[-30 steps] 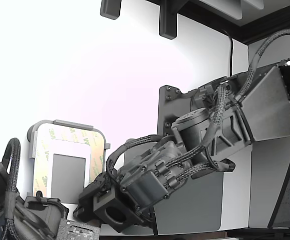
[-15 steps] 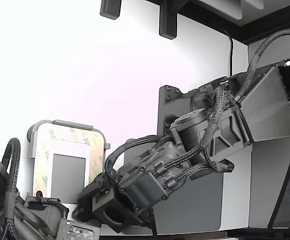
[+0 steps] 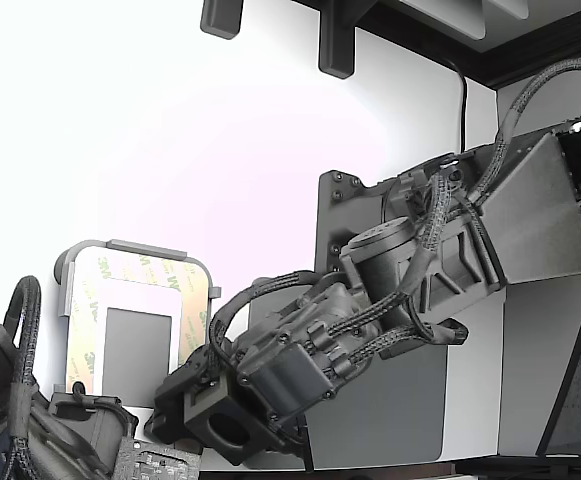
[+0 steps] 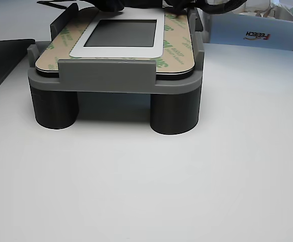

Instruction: Peel off protective film from adhesive tape.

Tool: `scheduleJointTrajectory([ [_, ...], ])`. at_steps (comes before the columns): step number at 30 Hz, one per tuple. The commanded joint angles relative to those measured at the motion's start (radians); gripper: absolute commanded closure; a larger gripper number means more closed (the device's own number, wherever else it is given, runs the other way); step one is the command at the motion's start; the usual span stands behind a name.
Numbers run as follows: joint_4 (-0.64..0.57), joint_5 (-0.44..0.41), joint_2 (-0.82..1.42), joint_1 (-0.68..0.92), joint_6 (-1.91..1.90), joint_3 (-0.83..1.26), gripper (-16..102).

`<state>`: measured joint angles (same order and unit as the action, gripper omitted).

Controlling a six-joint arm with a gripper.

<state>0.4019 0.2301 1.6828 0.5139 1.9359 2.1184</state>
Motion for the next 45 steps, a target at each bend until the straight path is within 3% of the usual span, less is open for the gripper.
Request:
scheduleJointTrajectory([
  [1,-0.002,0.000,0.023,-0.006,-0.002,-0.018,91],
  [45,0.040,0.005,0.012,0.000,-0.034,-0.048,98],
])
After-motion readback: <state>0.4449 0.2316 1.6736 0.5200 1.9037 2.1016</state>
